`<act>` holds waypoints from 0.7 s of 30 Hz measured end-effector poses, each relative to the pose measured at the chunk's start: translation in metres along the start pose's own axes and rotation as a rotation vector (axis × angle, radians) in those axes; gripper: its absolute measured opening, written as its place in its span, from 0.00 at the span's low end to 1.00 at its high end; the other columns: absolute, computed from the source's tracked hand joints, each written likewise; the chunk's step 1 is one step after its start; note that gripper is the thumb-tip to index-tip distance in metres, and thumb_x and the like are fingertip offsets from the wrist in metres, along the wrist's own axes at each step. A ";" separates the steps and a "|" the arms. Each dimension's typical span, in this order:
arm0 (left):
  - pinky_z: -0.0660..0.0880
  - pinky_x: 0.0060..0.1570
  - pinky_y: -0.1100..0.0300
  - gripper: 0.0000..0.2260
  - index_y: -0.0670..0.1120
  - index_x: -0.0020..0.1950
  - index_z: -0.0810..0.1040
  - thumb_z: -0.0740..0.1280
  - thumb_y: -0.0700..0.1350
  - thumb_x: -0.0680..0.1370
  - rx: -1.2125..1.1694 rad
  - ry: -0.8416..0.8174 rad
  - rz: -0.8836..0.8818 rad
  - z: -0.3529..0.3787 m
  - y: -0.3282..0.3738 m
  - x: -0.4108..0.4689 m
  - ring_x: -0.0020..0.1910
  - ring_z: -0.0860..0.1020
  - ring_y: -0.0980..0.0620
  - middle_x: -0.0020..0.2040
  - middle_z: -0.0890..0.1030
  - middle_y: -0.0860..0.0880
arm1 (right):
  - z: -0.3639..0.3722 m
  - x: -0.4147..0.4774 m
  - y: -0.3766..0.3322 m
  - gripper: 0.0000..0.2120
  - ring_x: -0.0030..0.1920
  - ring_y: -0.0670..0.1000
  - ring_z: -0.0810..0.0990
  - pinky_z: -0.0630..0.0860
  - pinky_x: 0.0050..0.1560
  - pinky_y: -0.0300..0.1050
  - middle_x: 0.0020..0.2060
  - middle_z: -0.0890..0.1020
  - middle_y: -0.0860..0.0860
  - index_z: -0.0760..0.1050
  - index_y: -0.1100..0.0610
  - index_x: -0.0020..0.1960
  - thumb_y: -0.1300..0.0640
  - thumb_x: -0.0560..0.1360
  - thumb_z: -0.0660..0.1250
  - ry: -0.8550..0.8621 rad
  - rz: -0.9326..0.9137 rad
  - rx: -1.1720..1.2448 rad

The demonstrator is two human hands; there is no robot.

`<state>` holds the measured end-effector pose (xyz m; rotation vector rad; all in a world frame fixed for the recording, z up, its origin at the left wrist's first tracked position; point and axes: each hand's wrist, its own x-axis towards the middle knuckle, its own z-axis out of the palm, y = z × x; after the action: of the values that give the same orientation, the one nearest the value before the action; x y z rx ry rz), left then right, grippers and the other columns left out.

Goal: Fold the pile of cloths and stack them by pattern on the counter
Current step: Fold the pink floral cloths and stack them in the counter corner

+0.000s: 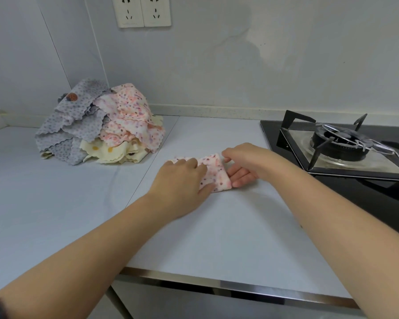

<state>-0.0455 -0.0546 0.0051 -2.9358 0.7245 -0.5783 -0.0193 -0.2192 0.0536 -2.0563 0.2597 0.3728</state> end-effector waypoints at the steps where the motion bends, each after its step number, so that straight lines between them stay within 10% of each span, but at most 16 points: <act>1: 0.63 0.43 0.54 0.18 0.48 0.55 0.73 0.51 0.58 0.79 0.040 0.012 0.009 0.003 -0.002 -0.002 0.48 0.76 0.46 0.49 0.76 0.49 | -0.004 -0.003 0.003 0.13 0.31 0.54 0.83 0.77 0.27 0.39 0.39 0.82 0.60 0.69 0.62 0.61 0.56 0.80 0.56 -0.008 -0.007 0.018; 9: 0.71 0.49 0.56 0.26 0.52 0.67 0.70 0.51 0.65 0.76 -0.230 -0.067 0.166 0.010 -0.005 -0.005 0.57 0.74 0.50 0.56 0.76 0.53 | -0.003 -0.004 0.043 0.10 0.41 0.53 0.82 0.74 0.36 0.41 0.49 0.82 0.50 0.72 0.50 0.51 0.62 0.76 0.57 0.270 -0.348 -0.066; 13: 0.66 0.40 0.57 0.12 0.50 0.62 0.75 0.59 0.51 0.81 -0.298 0.051 0.115 0.014 -0.007 -0.001 0.51 0.76 0.47 0.53 0.79 0.52 | 0.002 -0.002 0.050 0.17 0.50 0.48 0.75 0.70 0.41 0.33 0.57 0.78 0.50 0.72 0.53 0.61 0.66 0.75 0.60 0.302 -0.536 -0.236; 17: 0.69 0.38 0.55 0.09 0.50 0.55 0.78 0.59 0.47 0.81 -0.463 0.115 0.033 0.016 -0.010 -0.005 0.44 0.77 0.47 0.46 0.82 0.51 | 0.000 0.001 0.056 0.32 0.71 0.50 0.64 0.63 0.68 0.45 0.70 0.67 0.49 0.63 0.49 0.72 0.64 0.71 0.66 0.242 -0.654 -0.454; 21: 0.72 0.45 0.51 0.08 0.52 0.44 0.76 0.57 0.49 0.77 -0.861 0.066 -0.096 0.008 -0.014 -0.006 0.41 0.75 0.48 0.39 0.80 0.47 | -0.001 0.004 0.059 0.29 0.77 0.49 0.50 0.53 0.75 0.54 0.76 0.59 0.49 0.67 0.45 0.71 0.60 0.72 0.68 0.180 -0.652 -0.545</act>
<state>-0.0415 -0.0390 -0.0026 -3.7614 1.0573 -0.4445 -0.0355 -0.2490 0.0046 -2.5615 -0.4543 -0.1692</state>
